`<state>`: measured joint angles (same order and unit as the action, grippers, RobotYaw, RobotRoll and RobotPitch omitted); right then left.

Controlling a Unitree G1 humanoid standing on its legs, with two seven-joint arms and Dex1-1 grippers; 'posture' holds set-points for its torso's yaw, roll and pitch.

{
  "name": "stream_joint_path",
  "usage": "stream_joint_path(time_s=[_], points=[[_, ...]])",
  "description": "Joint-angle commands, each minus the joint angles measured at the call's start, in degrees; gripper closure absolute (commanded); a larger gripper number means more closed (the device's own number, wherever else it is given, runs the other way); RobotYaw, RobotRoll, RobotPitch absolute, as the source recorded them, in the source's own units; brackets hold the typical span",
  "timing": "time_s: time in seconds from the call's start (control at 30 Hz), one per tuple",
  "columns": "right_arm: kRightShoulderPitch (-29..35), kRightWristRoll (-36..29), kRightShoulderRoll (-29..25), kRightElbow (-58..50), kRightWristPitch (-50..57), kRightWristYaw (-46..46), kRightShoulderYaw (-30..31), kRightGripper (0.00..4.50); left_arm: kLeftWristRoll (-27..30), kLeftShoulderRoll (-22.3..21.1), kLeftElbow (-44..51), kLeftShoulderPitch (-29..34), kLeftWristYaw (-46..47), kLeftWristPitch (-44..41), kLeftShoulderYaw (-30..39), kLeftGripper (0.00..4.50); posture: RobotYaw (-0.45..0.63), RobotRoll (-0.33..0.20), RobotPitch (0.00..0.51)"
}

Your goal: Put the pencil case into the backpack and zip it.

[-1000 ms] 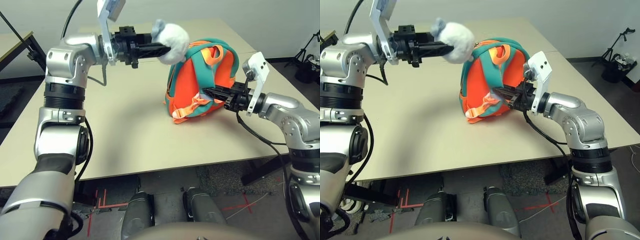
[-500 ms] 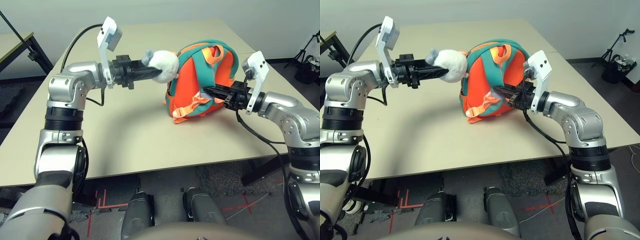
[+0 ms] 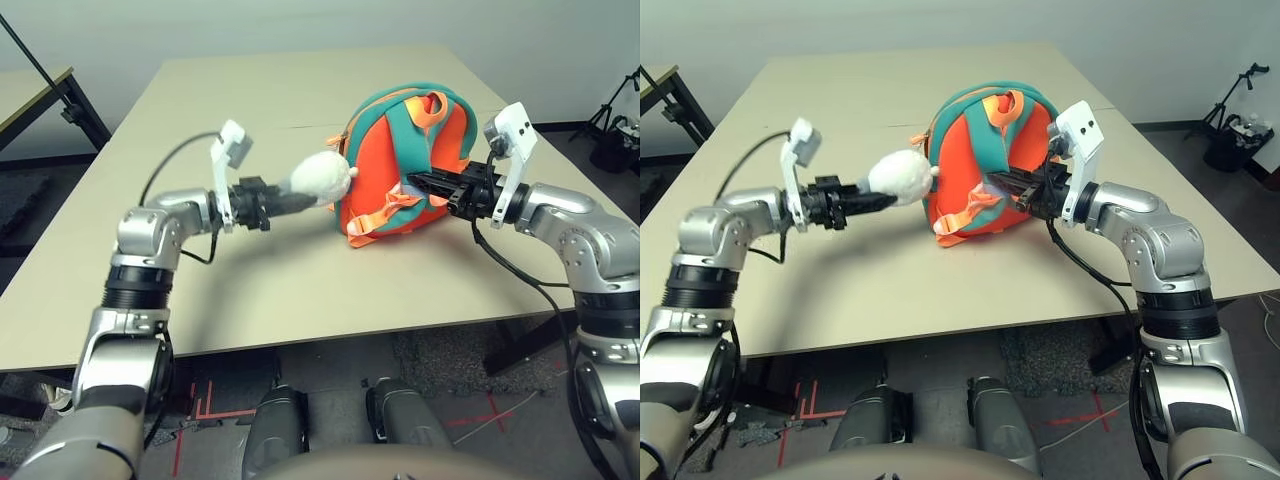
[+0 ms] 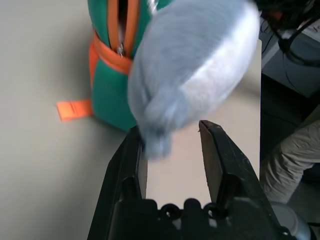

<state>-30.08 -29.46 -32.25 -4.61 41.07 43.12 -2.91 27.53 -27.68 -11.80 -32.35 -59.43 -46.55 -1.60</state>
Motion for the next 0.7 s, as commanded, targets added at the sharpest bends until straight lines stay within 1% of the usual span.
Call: stream_joint_path(time_s=[0.03, 0.17, 0.33, 0.47, 0.67, 0.7], points=[[-0.7, 0.4, 0.2, -0.3, -0.8, 0.1, 0.2, 4.50, -1.3, 0.5, -1.1, 1.5, 1.0, 0.2, -1.9, 2.49, -0.17, 0.000, 0.000], [-0.5, 0.5, 0.2, -0.5, -0.7, 0.1, 0.1, 4.50, -1.5, 1.0, -2.5, 1.9, 1.3, 1.0, -2.0, 2.49, -0.17, 0.000, 0.000], [-0.4, 0.5, 0.3, -0.6, -0.8, 0.1, 0.1, 4.50, -1.2, 0.1, -3.2, 0.9, 1.1, 1.6, -1.3, 2.49, -0.17, 0.000, 0.000], [-0.4, 0.5, 0.4, -0.6, -0.9, 0.2, 0.2, 4.50, -0.7, -1.2, -2.6, 0.2, 0.7, 1.4, -0.5, 2.49, -0.17, 0.000, 0.000], [-0.5, 0.7, 0.4, -0.5, -1.0, 0.3, 0.4, 4.50, 0.1, -4.5, -0.2, -0.5, 0.0, 1.2, 1.1, 2.49, -0.16, 0.000, 0.000], [-0.5, 0.7, 0.4, -0.5, -1.0, 0.4, 0.5, 4.50, 0.1, -5.1, 0.3, -0.8, -0.1, 1.1, 1.3, 2.66, -0.16, 0.000, 0.000]])
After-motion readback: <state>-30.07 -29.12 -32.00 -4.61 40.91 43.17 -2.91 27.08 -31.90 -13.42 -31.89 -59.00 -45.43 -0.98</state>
